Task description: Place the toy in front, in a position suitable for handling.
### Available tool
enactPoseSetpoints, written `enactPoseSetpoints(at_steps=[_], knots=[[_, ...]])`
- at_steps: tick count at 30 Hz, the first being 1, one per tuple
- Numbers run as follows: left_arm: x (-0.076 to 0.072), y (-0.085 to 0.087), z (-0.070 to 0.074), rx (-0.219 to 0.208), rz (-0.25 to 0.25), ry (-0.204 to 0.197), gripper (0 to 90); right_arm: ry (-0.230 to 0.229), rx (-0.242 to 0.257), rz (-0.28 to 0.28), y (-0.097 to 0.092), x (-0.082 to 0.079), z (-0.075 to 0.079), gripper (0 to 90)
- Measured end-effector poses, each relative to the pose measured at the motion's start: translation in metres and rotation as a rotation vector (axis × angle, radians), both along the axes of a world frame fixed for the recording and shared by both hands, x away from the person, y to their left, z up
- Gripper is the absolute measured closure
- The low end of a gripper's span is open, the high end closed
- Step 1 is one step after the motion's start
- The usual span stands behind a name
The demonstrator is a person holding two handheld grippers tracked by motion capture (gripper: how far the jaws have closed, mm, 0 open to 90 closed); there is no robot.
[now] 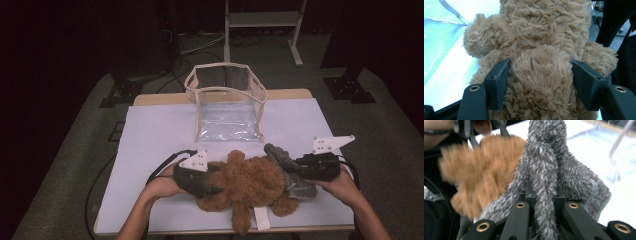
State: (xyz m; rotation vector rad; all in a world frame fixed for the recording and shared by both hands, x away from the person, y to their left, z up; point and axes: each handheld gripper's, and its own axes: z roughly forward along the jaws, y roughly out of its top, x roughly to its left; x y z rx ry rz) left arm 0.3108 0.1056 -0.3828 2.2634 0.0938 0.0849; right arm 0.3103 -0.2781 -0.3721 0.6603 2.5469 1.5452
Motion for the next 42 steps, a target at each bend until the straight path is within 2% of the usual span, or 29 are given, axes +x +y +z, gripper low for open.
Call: enactPoseSetpoints(at_steps=[3, 5, 7, 12, 14, 16, 18, 21, 23, 25, 27, 29, 32, 34, 36, 37, 39, 42], knots=[[0.0, 0.0, 0.0, 0.005, 0.003, -0.001, 33.5, -0.027, 0.003, 0.019, 0.012, 0.007, 0.014, 80.1], [0.0, 0.002, -0.001, -0.002, 0.01, 0.005, 33.5, -0.02, -0.01, 0.031, 0.02, 0.01, 0.013, 80.1], [0.0, 0.003, -0.002, -0.013, 0.015, 0.009, 33.5, 0.001, -0.009, 0.028, 0.021, 0.012, 0.004, 80.1], [0.001, 0.002, -0.002, -0.018, 0.02, 0.006, 33.6, 0.081, 0.009, -0.01, 0.003, 0.006, -0.025, 80.1], [0.001, 0.0, -0.002, -0.018, 0.024, 0.002, 33.6, 0.087, 0.004, -0.02, -0.005, 0.001, -0.027, 80.1], [0.002, -0.003, -0.001, -0.011, 0.027, -0.006, 33.5, 0.072, 0.003, -0.027, -0.009, -0.003, -0.02, 80.1], [0.003, -0.005, -0.001, -0.008, 0.029, -0.008, 33.3, 0.044, 0.015, -0.017, -0.01, -0.006, -0.005, 80.1], [0.005, -0.008, 0.0, -0.006, 0.031, -0.01, 33.3, -0.007, 0.028, 0.029, 0.002, -0.009, 0.02, 80.1], [0.006, -0.01, 0.001, -0.005, 0.034, -0.01, 32.9, -0.04, 0.009, 0.071, 0.019, -0.009, 0.034, 80.1], [0.006, -0.01, 0.003, 0.008, 0.033, -0.022, 32.2, -0.06, -0.027, 0.117, 0.04, -0.008, 0.042, 80.0], [0.004, -0.008, 0.005, 0.006, 0.039, -0.03, 31.1, -0.062, -0.081, 0.149, 0.059, -0.007, 0.041, 80.0], [0.003, -0.001, 0.008, -0.007, 0.039, -0.041, 30.5, -0.05, -0.129, 0.157, 0.068, -0.004, 0.034, 80.2], [-0.002, 0.015, 0.013, -0.038, 0.055, -0.047, 29.7, -0.037, -0.191, 0.137, 0.061, 0.0, 0.022, 80.5], [-0.004, 0.025, 0.014, -0.04, 0.069, -0.051, 29.1, 0.0, -0.173, 0.117, 0.048, 0.002, 0.015, 80.5], [-0.006, 0.034, 0.011, -0.027, 0.084, -0.051, 29.1, 0.021, -0.151, 0.102, 0.037, 0.004, 0.011, 80.6], [-0.006, 0.038, 0.009, -0.031, 0.092, -0.039, 29.1, 0.021, -0.151, 0.097, 0.034, 0.004, 0.011, 80.6], [-0.007, 0.04, 0.001, -0.024, 0.095, -0.015, 30.1, 0.016, -0.161, 0.096, 0.035, 0.003, 0.012, 80.5], [-0.007, 0.031, -0.013, -0.029, 0.072, 0.003, 33.5, -0.001, -0.197, 0.097, 0.042, 0.003, 0.018, 80.4]])
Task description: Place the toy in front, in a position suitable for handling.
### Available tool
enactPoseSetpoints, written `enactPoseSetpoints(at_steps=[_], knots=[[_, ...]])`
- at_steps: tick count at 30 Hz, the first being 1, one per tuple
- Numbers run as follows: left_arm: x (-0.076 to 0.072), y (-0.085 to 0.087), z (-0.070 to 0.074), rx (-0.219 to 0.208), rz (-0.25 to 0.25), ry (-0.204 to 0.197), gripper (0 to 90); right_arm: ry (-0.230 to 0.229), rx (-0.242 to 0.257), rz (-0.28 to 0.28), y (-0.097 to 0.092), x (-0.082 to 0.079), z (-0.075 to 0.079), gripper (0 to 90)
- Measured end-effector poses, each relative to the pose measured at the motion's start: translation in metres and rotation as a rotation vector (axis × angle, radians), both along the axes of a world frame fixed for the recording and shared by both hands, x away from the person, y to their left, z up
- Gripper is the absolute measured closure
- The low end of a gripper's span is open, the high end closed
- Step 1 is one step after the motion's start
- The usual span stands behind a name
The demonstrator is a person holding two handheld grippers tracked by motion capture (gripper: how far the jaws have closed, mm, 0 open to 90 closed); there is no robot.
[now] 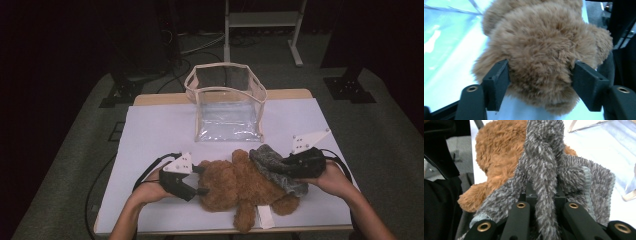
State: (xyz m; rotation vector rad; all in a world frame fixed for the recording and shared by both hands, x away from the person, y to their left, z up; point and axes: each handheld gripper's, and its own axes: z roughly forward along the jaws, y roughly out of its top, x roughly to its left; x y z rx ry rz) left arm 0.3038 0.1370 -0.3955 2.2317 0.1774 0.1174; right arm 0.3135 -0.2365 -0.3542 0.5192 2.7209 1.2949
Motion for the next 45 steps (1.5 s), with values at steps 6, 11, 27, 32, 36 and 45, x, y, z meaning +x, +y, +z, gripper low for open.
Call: enactPoseSetpoints(at_steps=[6, 11, 27, 32, 36, 45], knots=[[0.008, -0.029, -0.002, -0.021, -0.014, 0.003, 35.6, -0.088, -0.068, 0.027, 0.02, -0.006, 0.026, 80.4], [0.014, -0.059, -0.001, -0.005, -0.031, -0.015, 35.0, -0.106, -0.141, 0.068, 0.043, -0.011, 0.02, 80.3], [0.014, -0.071, -0.009, -0.027, -0.039, -0.041, 36.2, -0.137, -0.156, 0.035, 0.027, -0.016, 0.014, 80.2], [0.016, -0.075, -0.01, -0.028, -0.034, -0.047, 35.6, -0.147, -0.162, 0.061, 0.041, -0.018, 0.008, 80.2], [0.011, -0.067, -0.01, -0.049, -0.038, -0.046, 35.6, -0.118, -0.155, 0.021, 0.021, -0.017, 0.005, 80.2], [0.006, -0.073, -0.015, -0.024, -0.066, -0.082, 37.3, -0.137, -0.154, 0.014, 0.02, -0.024, 0.005, 80.3]])
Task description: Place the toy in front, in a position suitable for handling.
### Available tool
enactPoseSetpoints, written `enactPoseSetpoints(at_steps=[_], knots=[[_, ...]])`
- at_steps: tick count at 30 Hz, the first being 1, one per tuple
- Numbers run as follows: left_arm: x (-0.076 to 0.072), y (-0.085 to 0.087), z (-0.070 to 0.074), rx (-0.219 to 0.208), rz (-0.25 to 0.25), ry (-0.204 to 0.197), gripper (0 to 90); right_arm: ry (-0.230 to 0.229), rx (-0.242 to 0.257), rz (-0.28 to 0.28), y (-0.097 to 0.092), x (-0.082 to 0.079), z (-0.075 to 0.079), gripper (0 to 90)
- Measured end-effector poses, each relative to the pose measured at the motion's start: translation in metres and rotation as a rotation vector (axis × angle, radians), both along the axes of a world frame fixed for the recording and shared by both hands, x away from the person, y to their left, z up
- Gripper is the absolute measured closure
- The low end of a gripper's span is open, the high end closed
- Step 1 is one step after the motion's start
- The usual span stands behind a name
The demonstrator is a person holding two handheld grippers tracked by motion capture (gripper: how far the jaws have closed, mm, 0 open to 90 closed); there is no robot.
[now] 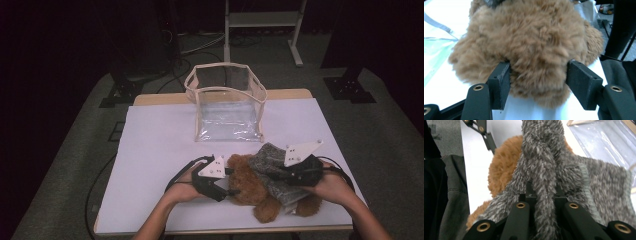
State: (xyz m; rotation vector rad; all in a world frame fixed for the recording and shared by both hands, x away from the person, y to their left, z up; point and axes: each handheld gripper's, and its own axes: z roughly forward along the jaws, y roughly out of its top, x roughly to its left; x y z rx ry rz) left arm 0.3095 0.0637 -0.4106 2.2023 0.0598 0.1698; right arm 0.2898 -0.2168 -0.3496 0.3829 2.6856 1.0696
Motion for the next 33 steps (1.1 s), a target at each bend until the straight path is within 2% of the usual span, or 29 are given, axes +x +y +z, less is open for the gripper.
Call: enactPoseSetpoints(at_steps=[4, 5, 6, 7, 9, 10, 13, 14, 16, 18, 24, 28, 31, 33], knots=[[0.004, -0.001, 0.0, -0.018, 0.021, 0.013, 37.8, -0.003, 0.015, 0.038, 0.02, -0.002, 0.001, 80.2], [0.005, 0.0, 0.0, -0.029, 0.026, 0.016, 37.8, 0.001, 0.027, 0.051, 0.026, -0.002, 0.001, 80.2], [0.005, 0.0, 0.0, -0.029, 0.026, 0.016, 37.7, 0.018, 0.063, 0.076, 0.032, -0.002, 0.001, 80.1], [0.006, 0.001, 0.0, -0.03, 0.034, 0.018, 37.5, 0.021, 0.066, 0.089, 0.037, -0.003, 0.0, 80.1], [0.005, 0.005, -0.001, -0.027, 0.036, 0.014, 37.1, 0.004, 0.037, 0.093, 0.042, -0.005, -0.002, 80.1], [0.004, 0.008, 0.0, -0.024, 0.038, 0.014, 37.1, 0.016, 0.043, 0.088, 0.04, -0.004, -0.003, 80.1], [0.001, 0.017, 0.001, -0.025, 0.048, 0.01, 36.9, 0.014, 0.03, 0.064, 0.028, -0.006, -0.003, 80.1], [-0.002, 0.028, 0.002, -0.025, 0.061, 0.011, 36.6, 0.014, 0.023, 0.049, 0.023, -0.009, -0.002, 80.1], [-0.002, 0.034, 0.002, -0.025, 0.068, 0.012, 36.4, 0.002, 0.013, 0.04, 0.021, -0.011, -0.001, 80.1], [-0.005, 0.048, 0.0, -0.036, 0.096, 0.025, 36.2, -0.009, -0.004, 0.049, 0.028, -0.014, 0.0, 80.2], [-0.009, 0.061, -0.004, -0.018, 0.102, 0.039, 34.7, -0.05, -0.057, 0.115, 0.071, -0.01, 0.001, 80.1], [-0.01, 0.073, -0.003, -0.02, 0.12, 0.041, 34.1, -0.036, -0.078, 0.155, 0.096, -0.006, -0.005, 80.0], [-0.011, 0.079, -0.002, -0.035, 0.134, 0.041, 33.9, -0.031, -0.105, 0.17, 0.104, -0.005, -0.01, 80.0], [-0.011, 0.082, -0.001, -0.037, 0.137, 0.039, 33.6, -0.03, -0.104, 0.167, 0.1, -0.005, -0.007, 80.0]])
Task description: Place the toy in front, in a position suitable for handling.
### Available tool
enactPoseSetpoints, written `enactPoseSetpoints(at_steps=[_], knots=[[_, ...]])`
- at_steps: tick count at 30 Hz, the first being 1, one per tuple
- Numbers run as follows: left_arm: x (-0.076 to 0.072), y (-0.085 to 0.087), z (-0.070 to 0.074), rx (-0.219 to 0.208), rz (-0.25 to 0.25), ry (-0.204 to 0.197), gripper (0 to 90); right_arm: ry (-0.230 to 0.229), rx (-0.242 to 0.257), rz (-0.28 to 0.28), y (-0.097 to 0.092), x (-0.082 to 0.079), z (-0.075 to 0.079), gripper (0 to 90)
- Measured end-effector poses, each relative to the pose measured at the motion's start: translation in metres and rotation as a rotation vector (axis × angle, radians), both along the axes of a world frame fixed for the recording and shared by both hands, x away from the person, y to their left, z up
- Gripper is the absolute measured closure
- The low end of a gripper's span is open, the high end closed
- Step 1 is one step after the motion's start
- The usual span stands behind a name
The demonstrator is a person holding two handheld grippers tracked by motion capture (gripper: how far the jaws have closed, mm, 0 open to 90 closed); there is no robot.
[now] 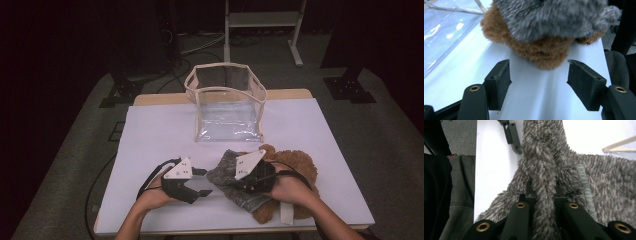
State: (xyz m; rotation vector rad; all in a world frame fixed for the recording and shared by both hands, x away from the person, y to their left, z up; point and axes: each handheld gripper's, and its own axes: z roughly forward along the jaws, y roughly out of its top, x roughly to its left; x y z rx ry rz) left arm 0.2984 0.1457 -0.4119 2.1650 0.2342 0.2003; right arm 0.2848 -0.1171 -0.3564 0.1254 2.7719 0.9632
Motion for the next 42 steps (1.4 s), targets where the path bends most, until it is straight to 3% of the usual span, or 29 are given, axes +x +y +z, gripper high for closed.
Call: enactPoseSetpoints(at_steps=[5, 9, 15, 20, 23, 27, 33, 38, 42], knots=[[0.0, 0.001, 0.0, 0.002, 0.003, 0.0, 32.6, -0.005, -0.002, -0.055, -0.029, -0.002, 0.013, 80.1], [0.001, 0.001, 0.001, -0.002, 0.003, -0.002, 32.4, 0.004, -0.006, -0.071, -0.037, -0.003, 0.015, 80.0], [-0.001, 0.001, 0.003, -0.015, -0.004, 0.003, 31.0, -0.005, -0.033, -0.03, -0.006, 0.002, 0.013, 80.0], [-0.003, 0.004, 0.002, -0.017, -0.008, 0.012, 30.5, 0.026, -0.03, -0.018, 0.022, 0.021, 0.014, 80.0], [-0.002, 0.004, 0.002, -0.017, -0.008, 0.018, 29.7, 0.026, -0.036, -0.036, 0.027, 0.033, 0.019, 80.0], [-0.002, 0.004, 0.003, -0.017, -0.01, 0.014, 29.4, 0.043, -0.015, -0.083, 0.014, 0.049, 0.028, 80.0], [-0.001, -0.002, 0.005, -0.016, -0.019, 0.009, 29.3, 0.105, 0.012, -0.163, -0.025, 0.066, 0.03, 80.0], [0.002, -0.014, 0.01, -0.032, -0.032, -0.005, 29.4, 0.171, 0.029, -0.138, -0.037, 0.054, 0.022, 80.0], [0.002, -0.031, 0.01, -0.052, -0.063, -0.022, 32.0, 0.182, 0.04, -0.1, -0.037, 0.036, 0.015, 80.0]])
